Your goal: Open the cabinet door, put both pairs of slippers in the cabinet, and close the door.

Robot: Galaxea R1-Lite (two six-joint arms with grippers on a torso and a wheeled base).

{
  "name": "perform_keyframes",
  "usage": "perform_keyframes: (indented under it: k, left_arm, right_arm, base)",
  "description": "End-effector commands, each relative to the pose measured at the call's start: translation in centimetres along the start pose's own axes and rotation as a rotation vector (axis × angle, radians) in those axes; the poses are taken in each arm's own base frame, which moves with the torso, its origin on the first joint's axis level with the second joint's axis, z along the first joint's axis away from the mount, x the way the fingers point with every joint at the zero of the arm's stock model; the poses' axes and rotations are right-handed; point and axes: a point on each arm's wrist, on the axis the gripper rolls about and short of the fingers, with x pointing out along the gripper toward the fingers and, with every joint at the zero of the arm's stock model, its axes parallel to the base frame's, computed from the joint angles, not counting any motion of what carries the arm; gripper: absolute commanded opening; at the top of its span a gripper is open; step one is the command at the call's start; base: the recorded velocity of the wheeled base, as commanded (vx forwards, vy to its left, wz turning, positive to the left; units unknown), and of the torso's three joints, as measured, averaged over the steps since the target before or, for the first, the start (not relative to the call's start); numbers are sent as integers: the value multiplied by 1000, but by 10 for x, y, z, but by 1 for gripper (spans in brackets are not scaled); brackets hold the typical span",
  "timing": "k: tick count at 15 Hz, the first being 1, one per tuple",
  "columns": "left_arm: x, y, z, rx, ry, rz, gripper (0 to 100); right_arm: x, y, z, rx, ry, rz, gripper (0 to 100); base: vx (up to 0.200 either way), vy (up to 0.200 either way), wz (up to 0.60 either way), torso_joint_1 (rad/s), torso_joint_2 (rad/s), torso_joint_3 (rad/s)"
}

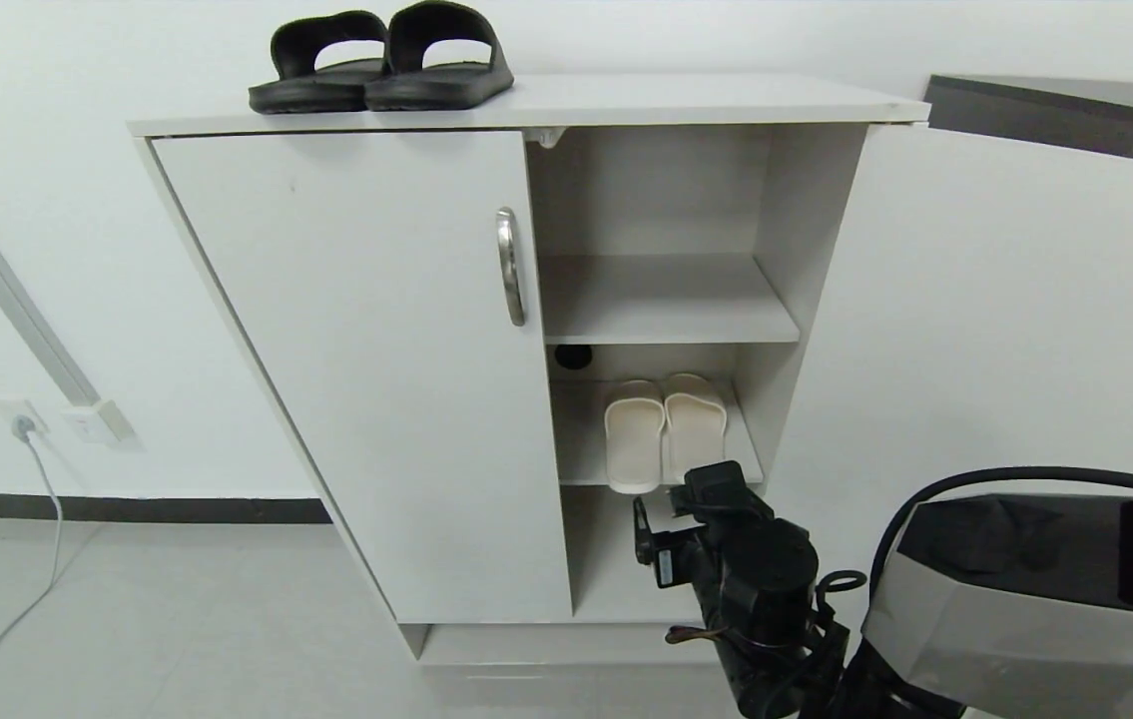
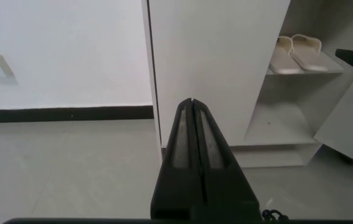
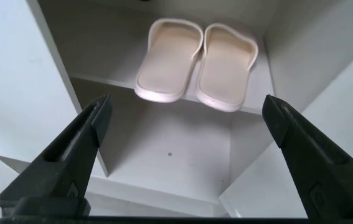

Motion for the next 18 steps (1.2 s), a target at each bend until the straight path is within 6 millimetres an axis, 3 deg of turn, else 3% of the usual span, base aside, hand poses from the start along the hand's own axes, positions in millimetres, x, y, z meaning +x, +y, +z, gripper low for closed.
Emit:
perform_keyframes:
  k: [1, 4, 10, 18]
  left_arm:
    - [0, 0, 0, 0, 1, 2, 0]
    - [0, 0, 0, -2, 0, 2, 0]
    - [0, 0, 0, -3, 0, 2, 0]
    - [0, 0, 0, -3, 0, 2, 0]
  right_arm:
    - [-4, -3, -1, -11, 13, 2, 100]
    - [-18, -4, 1, -27, 31, 68, 100]
    - [-20, -4, -5, -43, 51, 97, 100]
    - [-27, -4, -10, -57, 69, 151, 100]
  base:
    - [0, 0, 0, 2, 7, 207]
    - [0, 0, 0, 4, 2, 165]
    - [0, 0, 0, 0, 0, 0]
    - [0, 200, 0, 4, 2, 4]
